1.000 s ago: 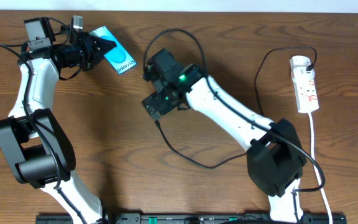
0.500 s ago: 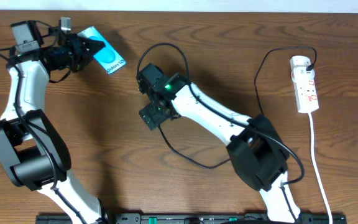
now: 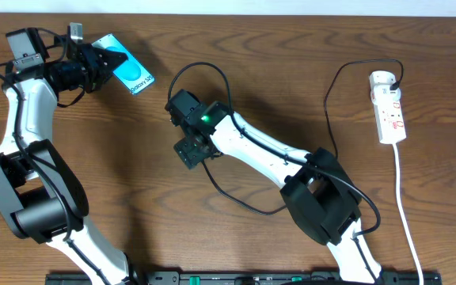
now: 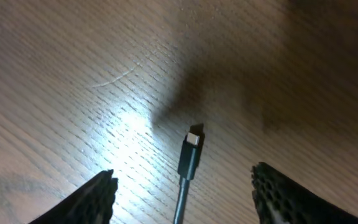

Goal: Plug charger to phone and switch on socket
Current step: 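Move the right gripper down over the cable's USB-C plug, then lower the right gripper and close it on the USB-C plug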

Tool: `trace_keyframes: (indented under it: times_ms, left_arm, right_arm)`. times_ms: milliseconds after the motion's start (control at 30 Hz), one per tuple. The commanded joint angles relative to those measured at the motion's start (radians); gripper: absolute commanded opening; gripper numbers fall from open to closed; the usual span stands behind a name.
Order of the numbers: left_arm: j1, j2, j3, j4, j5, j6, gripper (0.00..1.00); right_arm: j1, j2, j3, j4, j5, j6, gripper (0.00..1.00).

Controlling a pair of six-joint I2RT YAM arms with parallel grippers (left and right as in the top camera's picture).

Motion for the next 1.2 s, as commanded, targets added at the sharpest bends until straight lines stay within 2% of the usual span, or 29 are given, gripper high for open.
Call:
trace_keyframes:
  times_ms: [0, 267, 567, 867, 1167]
  left_arm:
    - [0.002, -0.025, 0.011, 0.002, 0.014, 0.017, 0.07]
    - [0.002, -0.025, 0.011, 0.006, 0.01, 0.017, 0.07]
    - [0.002, -0.025, 0.011, 0.005, -0.001, 0.017, 0.07]
    - [0.002, -0.025, 0.011, 0.005, -0.001, 0.017, 0.07]
    - [0.002, -0.025, 0.011, 0.005, -0.001, 0.017, 0.07]
  right_arm:
    - [0.011, 0.026, 0.001, 0.002, 0.011, 0.03, 0.68]
    - [0.019, 0.078, 0.001, 0.005, 0.01, 0.043, 0.67]
    - [0.043, 0.102, 0.001, 0.005, 0.011, 0.05, 0.56]
    - [0.043, 0.102, 0.001, -0.005, 0.012, 0.065, 0.55]
    - [0.041, 0.102, 0.001, -0.025, 0.031, 0.087, 0.47]
